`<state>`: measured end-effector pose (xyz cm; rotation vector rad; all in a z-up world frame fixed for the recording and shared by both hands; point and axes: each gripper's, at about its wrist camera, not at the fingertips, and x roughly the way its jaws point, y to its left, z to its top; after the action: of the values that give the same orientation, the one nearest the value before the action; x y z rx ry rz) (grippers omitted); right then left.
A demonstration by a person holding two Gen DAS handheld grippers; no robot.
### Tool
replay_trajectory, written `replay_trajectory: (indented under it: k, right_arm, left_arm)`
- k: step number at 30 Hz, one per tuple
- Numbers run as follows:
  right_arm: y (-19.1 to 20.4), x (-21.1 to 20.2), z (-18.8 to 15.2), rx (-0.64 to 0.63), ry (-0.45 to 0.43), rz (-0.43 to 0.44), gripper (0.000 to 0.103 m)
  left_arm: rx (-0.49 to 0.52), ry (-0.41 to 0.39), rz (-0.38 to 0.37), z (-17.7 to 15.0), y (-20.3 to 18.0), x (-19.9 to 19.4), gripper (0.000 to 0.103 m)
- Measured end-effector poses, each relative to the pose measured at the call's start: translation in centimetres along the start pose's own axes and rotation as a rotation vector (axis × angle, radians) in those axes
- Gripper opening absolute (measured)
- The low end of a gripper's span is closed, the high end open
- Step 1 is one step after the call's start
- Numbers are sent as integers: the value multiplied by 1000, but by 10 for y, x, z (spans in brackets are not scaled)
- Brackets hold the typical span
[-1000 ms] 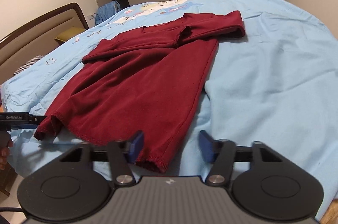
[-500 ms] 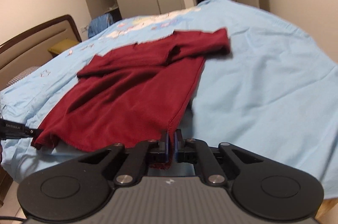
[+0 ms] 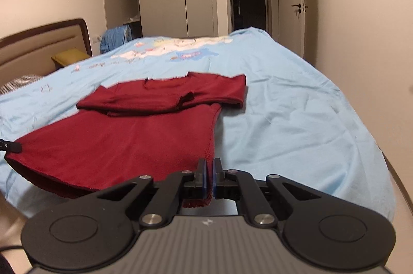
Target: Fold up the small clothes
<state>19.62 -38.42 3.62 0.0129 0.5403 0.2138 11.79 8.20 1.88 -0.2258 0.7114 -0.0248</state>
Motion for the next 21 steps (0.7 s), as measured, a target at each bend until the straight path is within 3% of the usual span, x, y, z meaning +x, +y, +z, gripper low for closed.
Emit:
replay_trajectory:
  k: [4, 9, 13, 14, 15, 17, 19, 21]
  right_arm:
    - [5, 9, -21, -20, 64, -10, 4]
    - [15, 20, -31, -85, 97, -28, 6]
    - [18, 20, -39, -129, 114, -47, 12]
    - [17, 20, -40, -136, 118, -50, 21]
    - [17, 20, -42, -141, 119, -52, 42]
    - [17, 17, -44, -166, 110, -43, 57]
    - [20, 14, -45, -225, 104, -29, 65]
    - [26, 13, -48, -310, 112, -7, 82]
  left_arm:
    - [-37, 55, 16, -18, 7, 15, 3]
    - [3, 62, 30, -23, 2, 23, 6]
    - [11, 72, 34, -26, 0, 26, 23]
    - [10, 74, 36, -27, 0, 27, 32]
    - [8, 78, 37, -27, -1, 27, 36]
    - [6, 78, 51, -29, -2, 27, 64]
    - [15, 63, 81, -29, -5, 25, 79]
    - [27, 42, 107, -29, -7, 21, 87]
